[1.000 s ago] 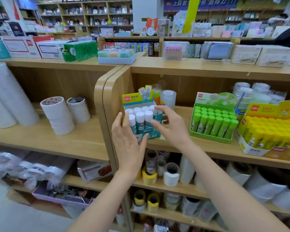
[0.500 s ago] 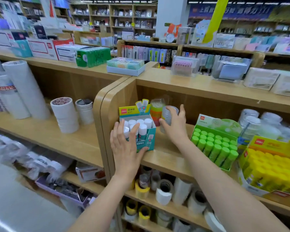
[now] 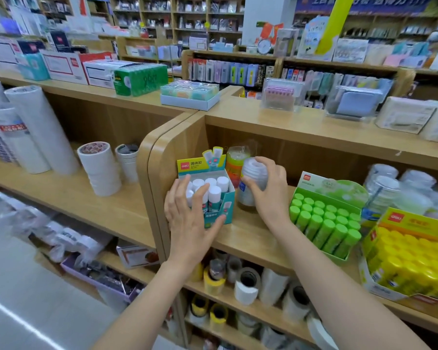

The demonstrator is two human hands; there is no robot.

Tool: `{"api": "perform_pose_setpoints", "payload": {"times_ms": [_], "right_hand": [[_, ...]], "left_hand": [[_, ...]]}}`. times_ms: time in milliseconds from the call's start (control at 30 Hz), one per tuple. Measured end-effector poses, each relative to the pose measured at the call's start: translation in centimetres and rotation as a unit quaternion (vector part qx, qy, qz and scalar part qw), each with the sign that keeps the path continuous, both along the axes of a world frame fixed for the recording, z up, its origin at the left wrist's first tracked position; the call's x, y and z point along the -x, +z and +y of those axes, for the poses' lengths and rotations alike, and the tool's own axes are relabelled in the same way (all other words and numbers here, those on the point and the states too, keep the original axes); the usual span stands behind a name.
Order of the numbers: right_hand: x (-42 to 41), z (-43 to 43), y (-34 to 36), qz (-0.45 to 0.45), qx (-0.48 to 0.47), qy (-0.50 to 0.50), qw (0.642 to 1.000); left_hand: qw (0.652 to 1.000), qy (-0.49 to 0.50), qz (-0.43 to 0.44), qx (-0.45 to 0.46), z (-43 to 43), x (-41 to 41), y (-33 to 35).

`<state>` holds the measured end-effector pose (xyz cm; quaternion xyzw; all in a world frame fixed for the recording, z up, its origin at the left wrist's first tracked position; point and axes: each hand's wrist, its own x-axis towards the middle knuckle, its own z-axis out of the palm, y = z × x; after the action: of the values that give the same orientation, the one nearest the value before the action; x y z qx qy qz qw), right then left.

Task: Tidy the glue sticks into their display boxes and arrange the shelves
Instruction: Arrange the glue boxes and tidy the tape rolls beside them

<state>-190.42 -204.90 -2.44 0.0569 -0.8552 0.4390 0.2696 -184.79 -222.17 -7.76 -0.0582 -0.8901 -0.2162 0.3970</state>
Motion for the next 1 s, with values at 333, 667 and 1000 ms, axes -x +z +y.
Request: {"api": "perform_pose_setpoints", "payload": {"times_ms": [333, 667, 1000], "right_hand": [[-3.0, 1.7, 3.2, 0.127, 0.055, 0.124, 0.983], [-4.1, 2.2, 4.7, 0.026, 0.124, 0.301, 0.945], [-0.8, -0.3, 1.8, -0.036, 0.117, 0.103, 0.987]], "left_hand": [[0.984, -0.107, -0.018, -0.141, 4.5, -1.9, 5.4], [0.918, -0.238, -0.078, -0.309, 4.9, -3.2, 6.4], [0.943, -0.106, -0.025, -0.315, 0.0, -3.7, 5.6]]}}
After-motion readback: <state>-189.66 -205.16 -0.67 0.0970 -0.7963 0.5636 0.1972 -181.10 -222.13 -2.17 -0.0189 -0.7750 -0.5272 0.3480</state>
